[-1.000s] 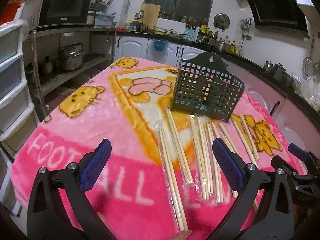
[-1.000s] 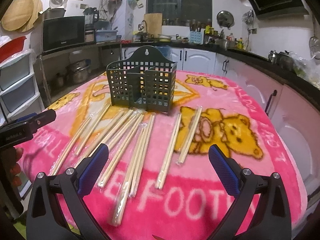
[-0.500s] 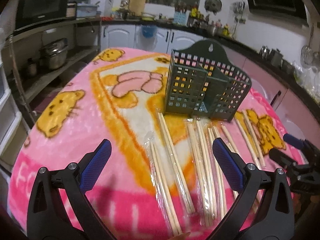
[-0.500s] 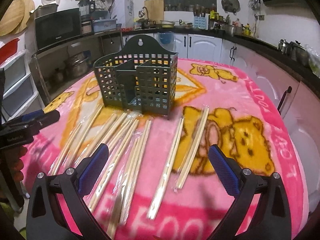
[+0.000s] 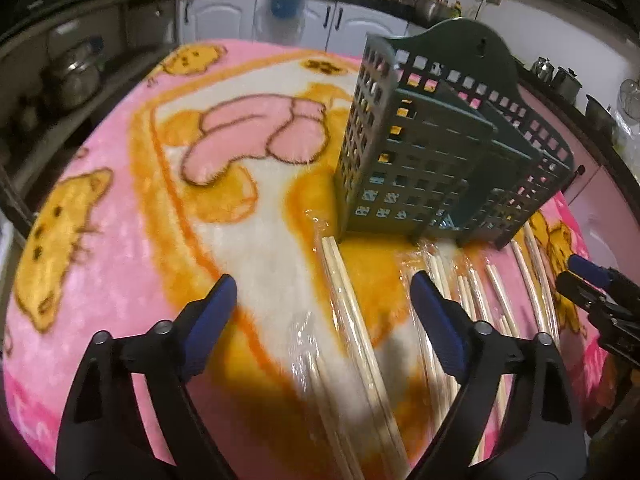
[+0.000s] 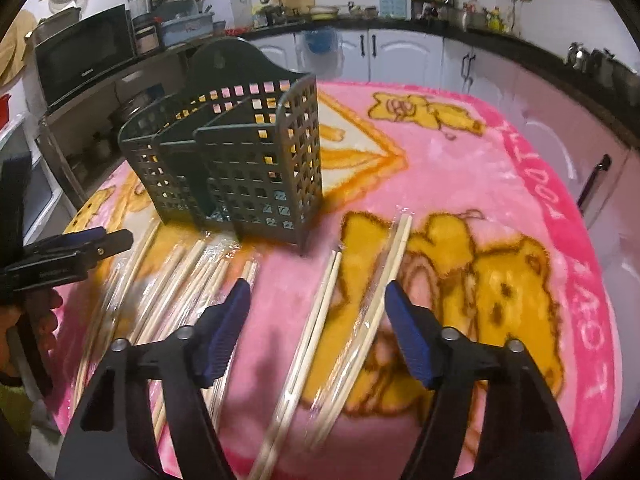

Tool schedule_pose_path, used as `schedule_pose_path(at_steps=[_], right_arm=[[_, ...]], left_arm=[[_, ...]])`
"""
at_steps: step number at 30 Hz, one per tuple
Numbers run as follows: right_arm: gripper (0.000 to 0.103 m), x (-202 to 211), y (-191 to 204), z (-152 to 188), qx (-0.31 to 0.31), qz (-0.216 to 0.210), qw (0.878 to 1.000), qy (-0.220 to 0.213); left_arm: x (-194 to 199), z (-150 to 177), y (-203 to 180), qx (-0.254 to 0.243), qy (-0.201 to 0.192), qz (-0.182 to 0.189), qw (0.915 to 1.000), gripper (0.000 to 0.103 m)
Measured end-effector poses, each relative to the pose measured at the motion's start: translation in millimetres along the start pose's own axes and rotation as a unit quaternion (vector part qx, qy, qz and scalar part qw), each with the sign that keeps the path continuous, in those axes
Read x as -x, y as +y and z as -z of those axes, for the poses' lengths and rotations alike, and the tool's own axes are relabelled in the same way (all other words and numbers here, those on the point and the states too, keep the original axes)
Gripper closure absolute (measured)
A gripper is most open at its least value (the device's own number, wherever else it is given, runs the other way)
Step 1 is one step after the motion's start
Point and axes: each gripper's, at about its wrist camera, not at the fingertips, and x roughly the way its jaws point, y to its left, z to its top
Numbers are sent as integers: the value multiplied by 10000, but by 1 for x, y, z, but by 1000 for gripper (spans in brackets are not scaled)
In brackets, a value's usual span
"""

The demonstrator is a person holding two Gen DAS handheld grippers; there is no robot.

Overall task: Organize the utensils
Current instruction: 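Lower the left gripper onto a wrapped chopstick and close while the right gripper grasps another, then lift the held chopsticks upright and carry both grippers over the green caddy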

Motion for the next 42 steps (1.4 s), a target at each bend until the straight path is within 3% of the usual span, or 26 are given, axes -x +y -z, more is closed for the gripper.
schedule_pose_path(at_steps=[8, 11, 20, 26, 35, 42], right_arm=[[68, -32, -9, -13, -26, -267, 9985, 485], [71, -40, -9, -15, -10, -332, 9976, 603], [74, -59, -17, -21, -99, -371, 9963, 769], [75, -68, -22, -27, -227, -434, 9947, 900], [91, -70, -27, -28, -297, -436, 9934, 1019], [96, -39, -21, -25, -274, -655, 9955, 625]], left_arm=[[-24, -15, 6, 17, 388, 40, 9992, 50], [-28, -18, 7, -56, 443, -5, 9990, 58], [-36, -24, 8, -237, 541, -32, 9982, 68], [-41, -32, 23, -223, 540, -78, 9983, 90], [-41, -36, 40, 18, 580, 187, 9981, 97], [-26, -38, 45, 76, 367, 309, 9988, 99]])
